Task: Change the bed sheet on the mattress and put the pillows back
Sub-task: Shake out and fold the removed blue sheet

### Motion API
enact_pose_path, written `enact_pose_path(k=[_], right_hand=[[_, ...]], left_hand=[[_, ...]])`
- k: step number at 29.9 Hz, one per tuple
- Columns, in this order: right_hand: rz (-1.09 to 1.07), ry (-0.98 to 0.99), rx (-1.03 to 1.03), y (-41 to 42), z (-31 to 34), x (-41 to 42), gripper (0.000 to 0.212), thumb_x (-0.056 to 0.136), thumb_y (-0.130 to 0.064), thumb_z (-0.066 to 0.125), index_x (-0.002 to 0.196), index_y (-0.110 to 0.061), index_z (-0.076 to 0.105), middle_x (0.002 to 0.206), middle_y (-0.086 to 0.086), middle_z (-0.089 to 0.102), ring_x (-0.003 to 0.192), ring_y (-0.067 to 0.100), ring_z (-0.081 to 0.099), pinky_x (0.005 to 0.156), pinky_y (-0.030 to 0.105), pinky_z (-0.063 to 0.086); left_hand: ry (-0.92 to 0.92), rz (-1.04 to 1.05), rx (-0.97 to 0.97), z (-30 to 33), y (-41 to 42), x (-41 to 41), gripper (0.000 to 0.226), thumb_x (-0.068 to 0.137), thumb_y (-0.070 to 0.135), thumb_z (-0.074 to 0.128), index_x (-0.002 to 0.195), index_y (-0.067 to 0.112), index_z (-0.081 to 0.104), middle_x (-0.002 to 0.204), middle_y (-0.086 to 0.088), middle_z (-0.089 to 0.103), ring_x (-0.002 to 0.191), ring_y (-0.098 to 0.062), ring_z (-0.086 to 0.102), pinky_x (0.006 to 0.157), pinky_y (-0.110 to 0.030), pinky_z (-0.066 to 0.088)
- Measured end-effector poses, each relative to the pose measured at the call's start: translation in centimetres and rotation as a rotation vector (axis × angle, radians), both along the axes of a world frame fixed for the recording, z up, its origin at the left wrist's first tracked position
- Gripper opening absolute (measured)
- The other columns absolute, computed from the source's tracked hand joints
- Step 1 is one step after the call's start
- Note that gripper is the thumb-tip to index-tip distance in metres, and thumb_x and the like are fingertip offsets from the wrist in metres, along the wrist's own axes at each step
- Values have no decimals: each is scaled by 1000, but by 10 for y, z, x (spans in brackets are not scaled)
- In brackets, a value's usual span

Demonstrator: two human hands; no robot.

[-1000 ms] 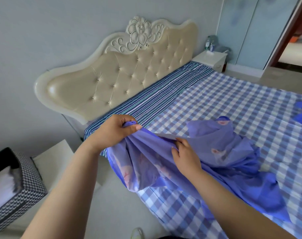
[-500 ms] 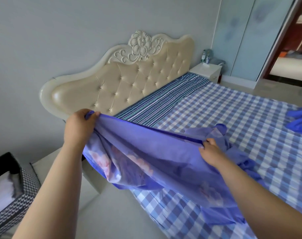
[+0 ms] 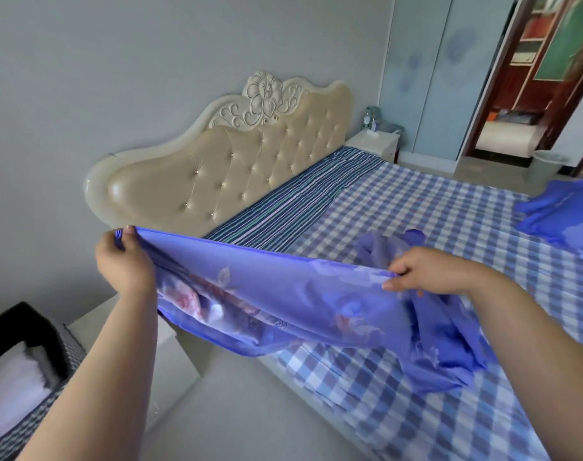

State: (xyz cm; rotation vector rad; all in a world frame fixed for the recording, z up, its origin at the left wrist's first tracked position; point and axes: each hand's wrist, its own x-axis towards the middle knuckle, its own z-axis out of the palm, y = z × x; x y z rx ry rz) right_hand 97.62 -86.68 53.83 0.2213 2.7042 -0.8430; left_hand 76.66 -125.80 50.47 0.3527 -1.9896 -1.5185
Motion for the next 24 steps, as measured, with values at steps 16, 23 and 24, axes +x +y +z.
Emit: enact_pose_path(k=[16, 23, 24], right_hand=[[-177, -201, -46, -101, -22, 53, 17, 87, -21, 68, 73, -14, 63, 70, -2, 50, 63, 11, 45, 52, 18, 43], [-303, -85, -796, -73, -37, 70, 48, 56, -30, 91, 82, -6, 58, 75, 1, 53, 68, 9, 50, 62, 20, 45], [-294, -97, -885, -67, -42, 72, 58, 53, -34, 92, 90, -4, 59, 81, 3, 55, 74, 13, 52, 68, 24, 46]], left_hand=[[-309, -270, -387, -15, -96, 27, 33, 99, 34, 40, 112, 8, 55, 114, -17, 59, 103, -37, 54, 80, -38, 39], [-294, -239, -463, -32, -95, 25, 34, 96, 37, 44, 110, 9, 59, 129, -11, 38, 106, -36, 53, 91, -46, 41], [-245, -232, -491, -32, -93, 24, 32, 95, 37, 45, 106, 10, 60, 128, -10, 39, 106, -35, 53, 88, -46, 42]])
